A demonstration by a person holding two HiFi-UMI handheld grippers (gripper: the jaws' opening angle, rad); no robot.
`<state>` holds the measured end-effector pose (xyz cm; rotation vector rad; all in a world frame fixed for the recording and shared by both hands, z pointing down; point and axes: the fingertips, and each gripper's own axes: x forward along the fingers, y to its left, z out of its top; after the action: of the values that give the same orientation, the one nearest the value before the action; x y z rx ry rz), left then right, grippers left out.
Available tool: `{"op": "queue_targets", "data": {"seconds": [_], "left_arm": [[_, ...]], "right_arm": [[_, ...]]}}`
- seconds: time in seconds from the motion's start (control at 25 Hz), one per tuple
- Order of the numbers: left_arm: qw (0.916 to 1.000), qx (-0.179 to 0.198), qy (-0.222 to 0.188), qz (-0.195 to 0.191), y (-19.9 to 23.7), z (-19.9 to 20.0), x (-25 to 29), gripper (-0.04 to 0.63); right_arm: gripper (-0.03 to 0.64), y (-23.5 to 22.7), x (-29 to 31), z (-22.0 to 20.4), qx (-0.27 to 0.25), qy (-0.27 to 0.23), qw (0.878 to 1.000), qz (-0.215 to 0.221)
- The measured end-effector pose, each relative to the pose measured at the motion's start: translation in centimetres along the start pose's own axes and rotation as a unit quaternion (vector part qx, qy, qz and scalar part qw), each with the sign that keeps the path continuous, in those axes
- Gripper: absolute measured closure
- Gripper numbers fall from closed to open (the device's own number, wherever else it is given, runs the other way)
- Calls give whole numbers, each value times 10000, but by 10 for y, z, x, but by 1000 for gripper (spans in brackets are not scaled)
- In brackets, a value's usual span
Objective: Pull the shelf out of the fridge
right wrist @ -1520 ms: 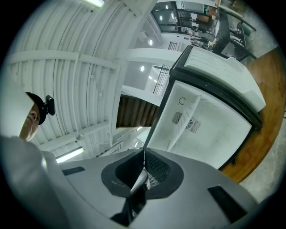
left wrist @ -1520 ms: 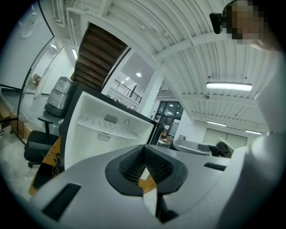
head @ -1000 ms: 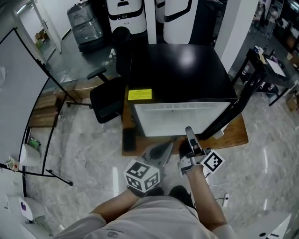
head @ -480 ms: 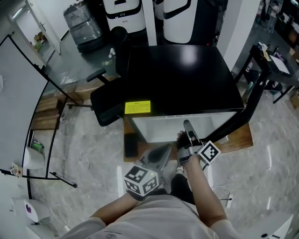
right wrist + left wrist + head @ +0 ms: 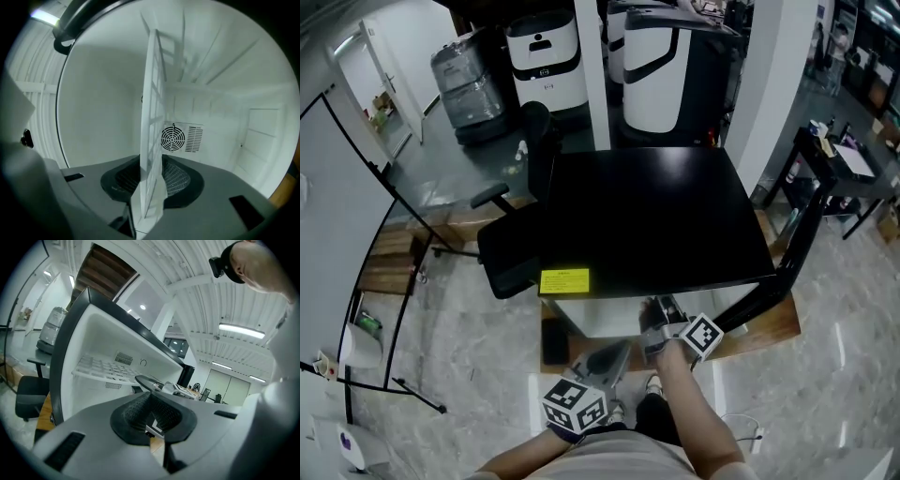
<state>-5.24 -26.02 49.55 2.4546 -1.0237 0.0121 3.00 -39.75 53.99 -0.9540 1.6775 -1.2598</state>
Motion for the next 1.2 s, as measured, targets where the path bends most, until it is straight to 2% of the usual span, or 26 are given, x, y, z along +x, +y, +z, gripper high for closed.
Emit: {"op": "queue_targets", "data": {"seconds": [0.36, 0.48, 1.2], "left_arm": [[10000, -5, -85, 53, 5, 4, 1, 589], [9999, -11, -97, 71, 4, 3, 0, 589], [9999, 14, -122, -3, -10, -5, -13, 589]], "right_arm": [[555, 3, 14, 6, 126, -129, 9998, 46], [561, 2, 12, 6, 123, -195, 9997, -66], [566, 4, -7, -2, 280, -344, 9987, -253]]}}
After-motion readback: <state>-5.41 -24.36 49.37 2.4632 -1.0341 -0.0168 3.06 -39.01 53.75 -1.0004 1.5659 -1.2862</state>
